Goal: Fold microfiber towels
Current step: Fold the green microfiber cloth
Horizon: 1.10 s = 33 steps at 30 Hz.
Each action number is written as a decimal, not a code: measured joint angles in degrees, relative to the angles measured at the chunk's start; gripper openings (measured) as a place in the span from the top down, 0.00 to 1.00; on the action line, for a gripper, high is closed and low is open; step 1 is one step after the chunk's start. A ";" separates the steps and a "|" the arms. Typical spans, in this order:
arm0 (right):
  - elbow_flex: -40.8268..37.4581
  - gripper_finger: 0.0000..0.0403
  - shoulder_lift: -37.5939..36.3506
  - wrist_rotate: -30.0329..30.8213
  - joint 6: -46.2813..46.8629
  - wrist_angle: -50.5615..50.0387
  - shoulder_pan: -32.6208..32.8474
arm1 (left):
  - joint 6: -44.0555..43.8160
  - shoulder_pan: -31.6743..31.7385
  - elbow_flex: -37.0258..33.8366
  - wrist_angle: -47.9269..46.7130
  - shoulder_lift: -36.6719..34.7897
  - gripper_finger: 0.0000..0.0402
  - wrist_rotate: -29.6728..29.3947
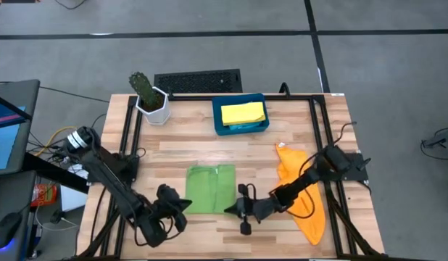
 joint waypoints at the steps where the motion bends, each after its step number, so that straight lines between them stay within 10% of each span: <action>1: 0.58 0.96 1.63 0.00 0.99 0.01 0.00 | -3.56 -0.57 -0.61 -0.31 0.93 1.00 0.25; 12: 2.48 0.96 5.48 -2.49 7.00 -0.49 -0.40 | -22.13 -1.97 -1.42 -2.11 10.09 0.95 14.66; 23: 8.58 0.95 7.74 -2.20 -3.58 0.68 -3.19 | -33.31 -4.94 -1.36 -4.54 11.24 0.93 4.84; 33: 12.33 0.94 12.04 -6.57 -0.15 -0.15 -4.92 | -33.32 -3.75 -1.40 -5.01 11.64 0.93 10.70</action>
